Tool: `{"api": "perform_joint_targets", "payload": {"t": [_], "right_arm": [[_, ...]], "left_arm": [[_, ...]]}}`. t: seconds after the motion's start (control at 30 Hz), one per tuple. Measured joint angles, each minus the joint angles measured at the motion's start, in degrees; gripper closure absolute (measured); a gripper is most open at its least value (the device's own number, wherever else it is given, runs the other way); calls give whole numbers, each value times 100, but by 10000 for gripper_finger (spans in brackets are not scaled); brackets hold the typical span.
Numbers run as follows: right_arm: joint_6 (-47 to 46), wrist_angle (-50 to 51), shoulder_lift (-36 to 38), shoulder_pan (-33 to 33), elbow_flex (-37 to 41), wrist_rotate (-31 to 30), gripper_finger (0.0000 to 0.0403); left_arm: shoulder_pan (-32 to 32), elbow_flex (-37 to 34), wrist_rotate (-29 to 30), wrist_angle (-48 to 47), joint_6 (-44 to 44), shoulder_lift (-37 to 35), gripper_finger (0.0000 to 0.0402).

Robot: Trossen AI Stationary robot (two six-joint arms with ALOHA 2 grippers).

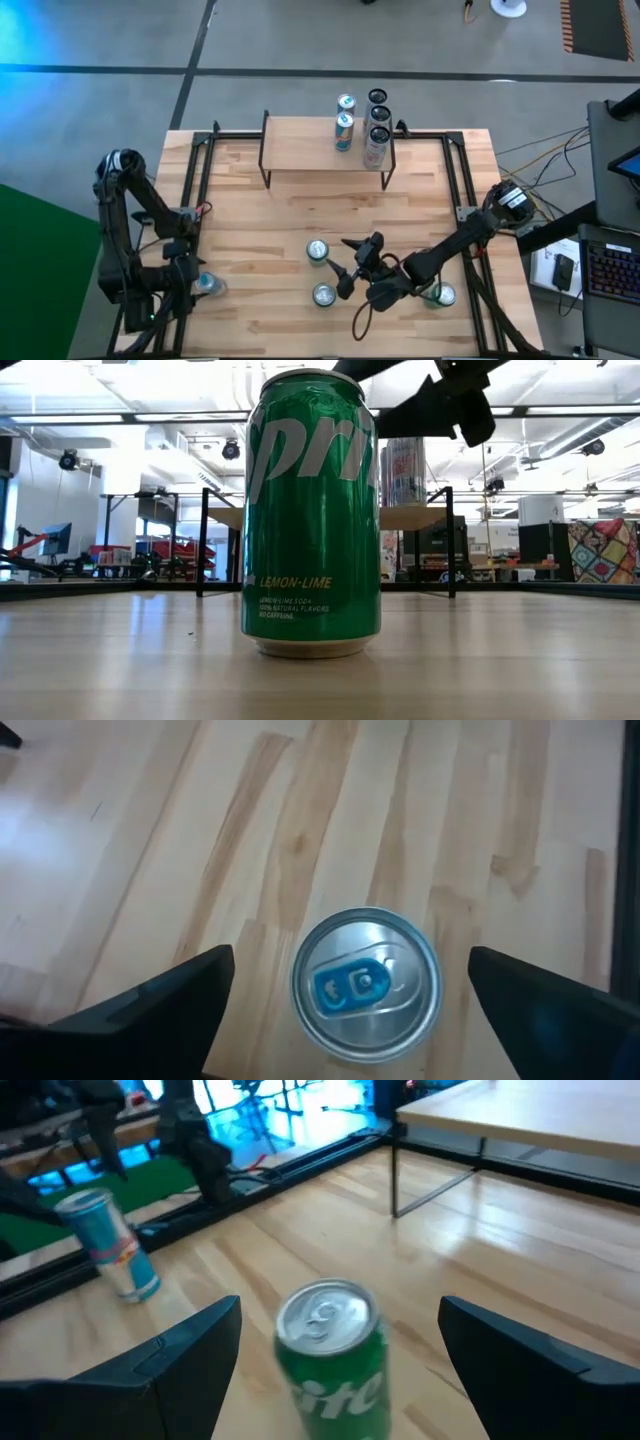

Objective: Place canned beverage on shelf
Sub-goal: Put the blue soda can on the shelf aligned with the other blue soda cans

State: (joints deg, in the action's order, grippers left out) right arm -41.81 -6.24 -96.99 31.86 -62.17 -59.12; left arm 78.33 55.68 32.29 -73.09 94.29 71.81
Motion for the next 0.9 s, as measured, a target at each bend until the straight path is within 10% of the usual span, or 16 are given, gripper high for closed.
{"api": "perform_joint_targets", "payload": {"t": [0.33,0.9], "right_arm": [[93,318,399,-47,160,-135,76],[132,1410,1992,-229,1043,-91,76]], "left_arm": [[-12,-380,-229,264,699,96,33],[-394,-927,318,1269,841,172,180]]}}
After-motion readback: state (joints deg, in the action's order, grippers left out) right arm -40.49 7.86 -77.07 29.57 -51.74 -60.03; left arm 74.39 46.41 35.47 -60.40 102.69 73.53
